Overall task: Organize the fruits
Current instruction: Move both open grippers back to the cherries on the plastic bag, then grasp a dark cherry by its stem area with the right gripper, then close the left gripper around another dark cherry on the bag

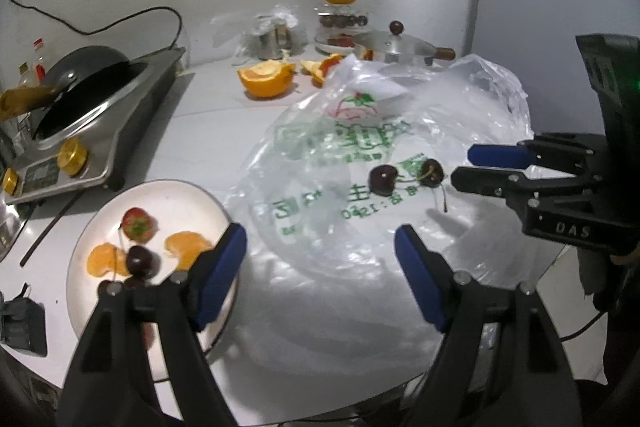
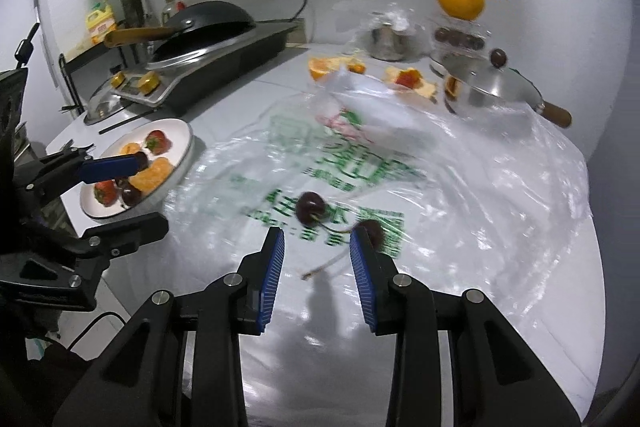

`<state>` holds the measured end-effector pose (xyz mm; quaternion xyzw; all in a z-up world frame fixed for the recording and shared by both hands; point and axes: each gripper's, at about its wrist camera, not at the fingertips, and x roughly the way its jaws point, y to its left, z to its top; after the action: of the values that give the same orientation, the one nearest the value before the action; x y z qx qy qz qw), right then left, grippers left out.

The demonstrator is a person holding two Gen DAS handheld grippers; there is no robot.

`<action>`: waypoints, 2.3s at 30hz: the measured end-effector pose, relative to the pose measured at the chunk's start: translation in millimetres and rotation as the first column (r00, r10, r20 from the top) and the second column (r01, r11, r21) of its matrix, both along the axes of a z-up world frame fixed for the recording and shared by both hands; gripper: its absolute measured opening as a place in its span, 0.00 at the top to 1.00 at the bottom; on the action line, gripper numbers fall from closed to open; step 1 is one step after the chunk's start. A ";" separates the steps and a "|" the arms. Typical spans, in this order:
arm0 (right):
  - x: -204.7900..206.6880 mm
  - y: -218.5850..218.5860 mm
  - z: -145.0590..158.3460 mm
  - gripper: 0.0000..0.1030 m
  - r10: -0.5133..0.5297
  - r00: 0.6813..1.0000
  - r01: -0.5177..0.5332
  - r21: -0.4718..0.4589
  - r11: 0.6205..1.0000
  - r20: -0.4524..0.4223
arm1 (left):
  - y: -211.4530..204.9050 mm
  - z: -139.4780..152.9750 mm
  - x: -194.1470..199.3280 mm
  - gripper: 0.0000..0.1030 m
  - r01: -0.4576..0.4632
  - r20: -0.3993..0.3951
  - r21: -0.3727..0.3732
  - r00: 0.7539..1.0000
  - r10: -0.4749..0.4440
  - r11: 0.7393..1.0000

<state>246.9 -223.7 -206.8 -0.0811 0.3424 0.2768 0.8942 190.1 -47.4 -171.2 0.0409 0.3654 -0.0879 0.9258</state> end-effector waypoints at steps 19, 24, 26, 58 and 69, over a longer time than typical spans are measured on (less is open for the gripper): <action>38.3 -16.2 -24.4 0.65 -0.020 0.998 0.020 0.002 1.000 -0.062 | -22.0 -14.6 29.1 0.25 0.041 -0.046 0.027 0.998 -0.040 0.999; 44.9 -10.6 -27.7 0.65 -0.009 0.997 0.008 -0.015 1.000 -0.073 | -21.6 -17.5 34.7 0.25 0.039 -0.051 0.020 0.998 -0.038 0.999; 46.4 -8.5 -30.2 0.65 -0.004 0.997 0.003 -0.022 1.000 -0.080 | -17.3 -16.3 36.1 0.25 0.018 -0.040 -0.002 0.999 -0.018 1.000; 59.4 -40.3 -37.6 0.74 -0.011 0.998 0.010 -0.019 1.000 -0.060 | -58.9 -27.1 74.1 0.25 0.098 -0.038 0.059 0.995 -0.095 0.993; 63.2 -48.7 -38.9 0.74 -0.003 0.998 0.004 0.013 1.000 -0.063 | -61.1 -33.0 103.2 0.36 0.046 -0.074 -0.010 0.996 -0.047 0.999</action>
<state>310.2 -272.4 -245.6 -0.0659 0.3685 0.2799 0.8840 293.3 -108.5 -204.2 0.0421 0.3980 -0.1125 0.9095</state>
